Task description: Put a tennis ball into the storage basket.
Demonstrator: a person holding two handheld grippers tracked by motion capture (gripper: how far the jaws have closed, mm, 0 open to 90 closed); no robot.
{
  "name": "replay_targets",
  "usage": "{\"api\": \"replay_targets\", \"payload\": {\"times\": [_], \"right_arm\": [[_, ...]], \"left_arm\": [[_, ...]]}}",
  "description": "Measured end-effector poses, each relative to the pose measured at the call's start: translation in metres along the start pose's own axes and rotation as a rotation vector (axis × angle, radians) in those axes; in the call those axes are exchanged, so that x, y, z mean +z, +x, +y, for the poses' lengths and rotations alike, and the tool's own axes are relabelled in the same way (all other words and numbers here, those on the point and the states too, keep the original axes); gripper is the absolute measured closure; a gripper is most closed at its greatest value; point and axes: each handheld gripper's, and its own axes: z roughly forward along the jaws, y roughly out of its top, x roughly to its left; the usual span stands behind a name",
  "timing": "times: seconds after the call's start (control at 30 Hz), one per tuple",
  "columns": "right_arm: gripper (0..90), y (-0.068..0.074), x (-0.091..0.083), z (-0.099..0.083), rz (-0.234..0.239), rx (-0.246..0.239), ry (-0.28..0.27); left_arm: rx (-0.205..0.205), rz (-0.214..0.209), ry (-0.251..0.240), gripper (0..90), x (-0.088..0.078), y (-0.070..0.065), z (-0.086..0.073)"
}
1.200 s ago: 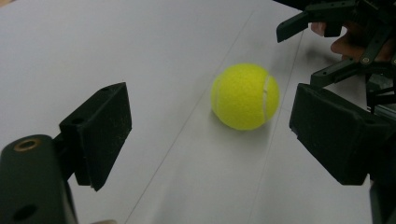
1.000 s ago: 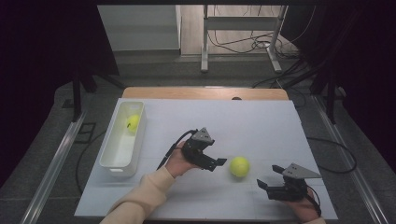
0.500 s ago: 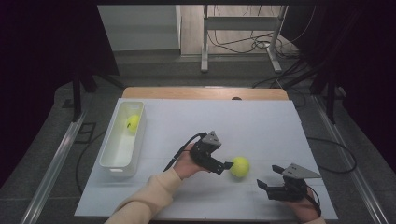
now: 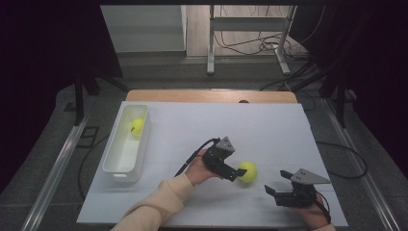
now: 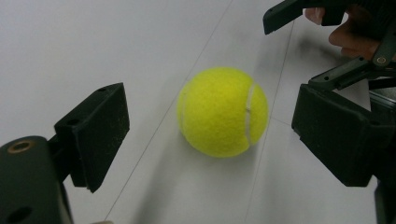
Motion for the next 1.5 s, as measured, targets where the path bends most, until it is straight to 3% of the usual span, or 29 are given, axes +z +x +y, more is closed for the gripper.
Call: {"api": "replay_targets", "payload": {"times": [0.73, 1.17, 1.27, 1.5], "right_arm": [[14.9, 0.000, 0.000, 0.000, 0.001, -0.001, -0.004], [14.9, 0.000, -0.001, 0.000, 0.000, -0.001, -0.003], [14.9, 0.000, -0.001, 0.000, 0.003, -0.001, -0.009], [14.9, 0.000, -0.002, 0.000, 0.003, -0.002, -0.010]], "left_arm": [[-0.005, -0.025, 0.022, 11.8, 0.019, -0.001, 0.001], [0.005, -0.045, 0.070, 10.9, 0.037, -0.002, -0.001], [-0.010, -0.050, 0.072, 10.9, 0.041, -0.002, -0.001], [0.007, -0.057, 0.101, 12.1, 0.051, -0.002, 0.000]]}}
